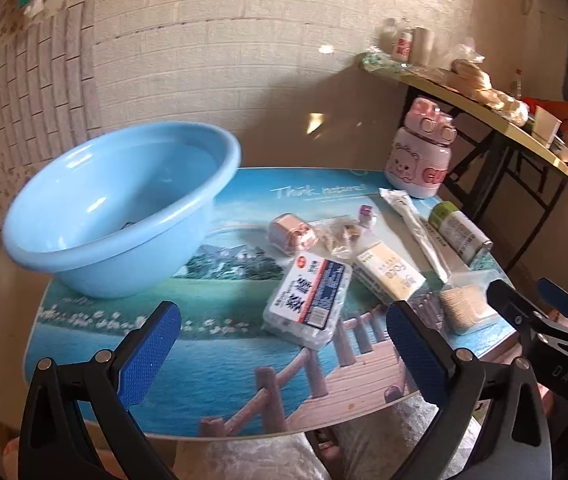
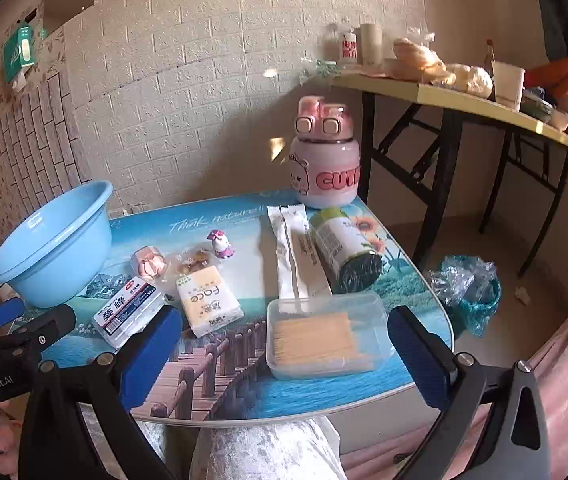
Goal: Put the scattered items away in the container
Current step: 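Grasp the white floss-stick box with the left gripper while the right grasps the clear toothpick box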
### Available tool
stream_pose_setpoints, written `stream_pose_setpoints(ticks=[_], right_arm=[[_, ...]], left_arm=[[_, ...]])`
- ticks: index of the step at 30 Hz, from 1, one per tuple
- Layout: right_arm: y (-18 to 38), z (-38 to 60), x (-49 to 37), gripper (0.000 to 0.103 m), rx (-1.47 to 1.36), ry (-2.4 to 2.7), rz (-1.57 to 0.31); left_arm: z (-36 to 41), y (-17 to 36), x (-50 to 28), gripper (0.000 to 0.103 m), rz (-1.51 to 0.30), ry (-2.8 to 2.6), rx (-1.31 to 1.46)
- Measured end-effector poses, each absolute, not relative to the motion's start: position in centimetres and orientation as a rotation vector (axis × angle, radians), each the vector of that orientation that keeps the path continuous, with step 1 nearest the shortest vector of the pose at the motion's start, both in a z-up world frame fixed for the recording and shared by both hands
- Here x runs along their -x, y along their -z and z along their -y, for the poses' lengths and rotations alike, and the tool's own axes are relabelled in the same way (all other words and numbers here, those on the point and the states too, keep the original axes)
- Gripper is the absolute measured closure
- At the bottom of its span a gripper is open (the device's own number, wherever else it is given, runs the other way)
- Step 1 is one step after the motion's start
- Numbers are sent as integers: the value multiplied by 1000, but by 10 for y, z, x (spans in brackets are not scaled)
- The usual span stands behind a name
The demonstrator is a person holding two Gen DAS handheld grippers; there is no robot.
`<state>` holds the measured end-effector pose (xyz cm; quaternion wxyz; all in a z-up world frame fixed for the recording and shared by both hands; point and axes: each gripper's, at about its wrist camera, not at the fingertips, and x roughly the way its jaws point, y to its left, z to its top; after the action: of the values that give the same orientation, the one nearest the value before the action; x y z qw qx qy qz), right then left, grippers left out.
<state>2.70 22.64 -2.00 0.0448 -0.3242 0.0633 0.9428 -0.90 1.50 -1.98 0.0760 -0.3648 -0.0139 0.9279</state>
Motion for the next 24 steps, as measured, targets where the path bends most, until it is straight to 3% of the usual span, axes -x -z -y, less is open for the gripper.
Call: stream_pose_setpoints(ticks=[18, 24], right_arm=[[51, -234, -18, 0, 1023, -2873, -31], [61, -243, -8, 0, 1070, -2821, -64]], left_arm=[[-33, 67, 46, 0, -9, -2655, 1133], [-38, 74, 53, 0, -3, -2626, 1127]])
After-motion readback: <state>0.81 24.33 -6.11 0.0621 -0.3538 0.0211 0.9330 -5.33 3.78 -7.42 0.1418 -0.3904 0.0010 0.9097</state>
